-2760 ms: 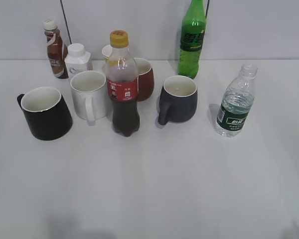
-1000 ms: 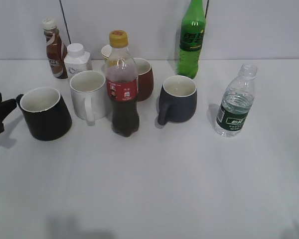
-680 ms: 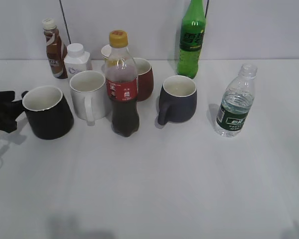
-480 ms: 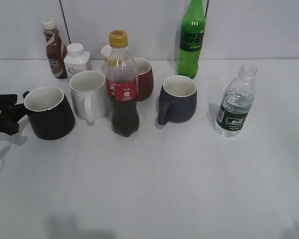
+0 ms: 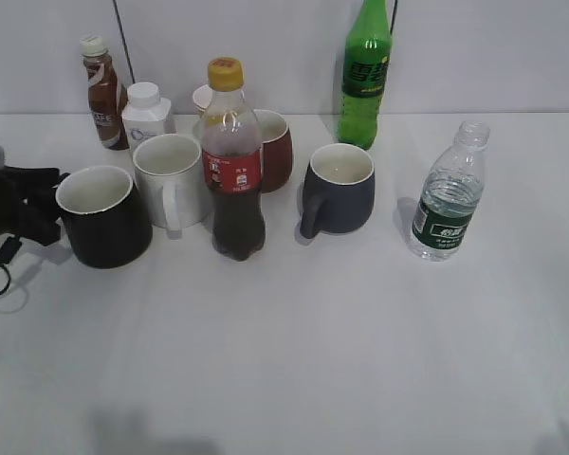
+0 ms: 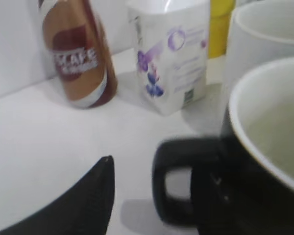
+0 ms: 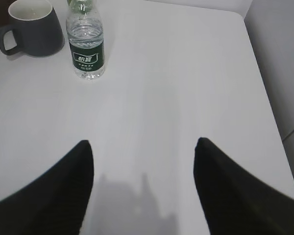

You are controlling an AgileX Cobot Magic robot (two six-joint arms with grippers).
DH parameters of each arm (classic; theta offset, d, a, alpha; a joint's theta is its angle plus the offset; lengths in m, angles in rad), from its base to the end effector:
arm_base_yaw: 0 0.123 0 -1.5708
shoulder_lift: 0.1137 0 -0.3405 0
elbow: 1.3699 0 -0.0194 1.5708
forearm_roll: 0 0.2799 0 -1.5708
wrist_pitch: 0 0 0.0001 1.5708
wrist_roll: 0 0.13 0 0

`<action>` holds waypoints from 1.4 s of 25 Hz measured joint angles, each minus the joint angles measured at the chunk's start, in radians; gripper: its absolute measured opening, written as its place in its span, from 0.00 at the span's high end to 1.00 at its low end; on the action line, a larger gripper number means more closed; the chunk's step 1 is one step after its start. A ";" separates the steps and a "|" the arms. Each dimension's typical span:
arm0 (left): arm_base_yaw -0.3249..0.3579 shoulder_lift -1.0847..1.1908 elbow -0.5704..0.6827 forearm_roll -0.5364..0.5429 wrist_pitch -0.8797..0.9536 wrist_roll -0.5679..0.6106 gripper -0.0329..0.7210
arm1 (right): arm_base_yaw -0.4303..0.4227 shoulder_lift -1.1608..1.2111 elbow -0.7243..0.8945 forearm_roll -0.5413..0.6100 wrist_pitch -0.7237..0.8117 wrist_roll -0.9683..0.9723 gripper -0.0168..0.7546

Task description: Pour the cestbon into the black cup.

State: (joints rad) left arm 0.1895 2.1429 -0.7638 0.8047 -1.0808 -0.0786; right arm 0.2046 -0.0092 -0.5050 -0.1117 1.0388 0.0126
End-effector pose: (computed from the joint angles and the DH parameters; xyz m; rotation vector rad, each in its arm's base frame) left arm 0.4130 -0.0049 0.0858 0.6101 1.7658 -0.2811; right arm 0.0011 -0.0125 0.2783 -0.1874 1.9945 0.0063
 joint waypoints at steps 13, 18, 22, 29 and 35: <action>-0.063 0.016 -0.072 0.021 0.058 -0.011 0.87 | 0.000 0.000 0.000 0.000 0.000 0.000 0.33; -0.063 -0.027 -0.011 -0.043 0.068 -0.011 0.88 | 0.000 0.000 -0.002 0.010 -0.004 0.000 0.33; -0.063 -0.123 0.104 -0.159 0.106 0.009 0.89 | 0.000 0.047 -0.023 0.026 -0.108 -0.001 0.33; -0.065 -0.326 0.288 -0.327 0.123 0.018 0.89 | -0.001 0.391 0.053 0.031 -0.784 -0.049 0.33; -0.065 -0.448 0.360 -0.350 0.117 -0.015 0.89 | -0.001 0.901 0.181 0.034 -1.405 0.005 0.33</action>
State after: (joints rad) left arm 0.1243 1.6949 -0.4041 0.4545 -0.9634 -0.0938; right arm 0.2034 0.8919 -0.3238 -0.0773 -0.3658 0.0179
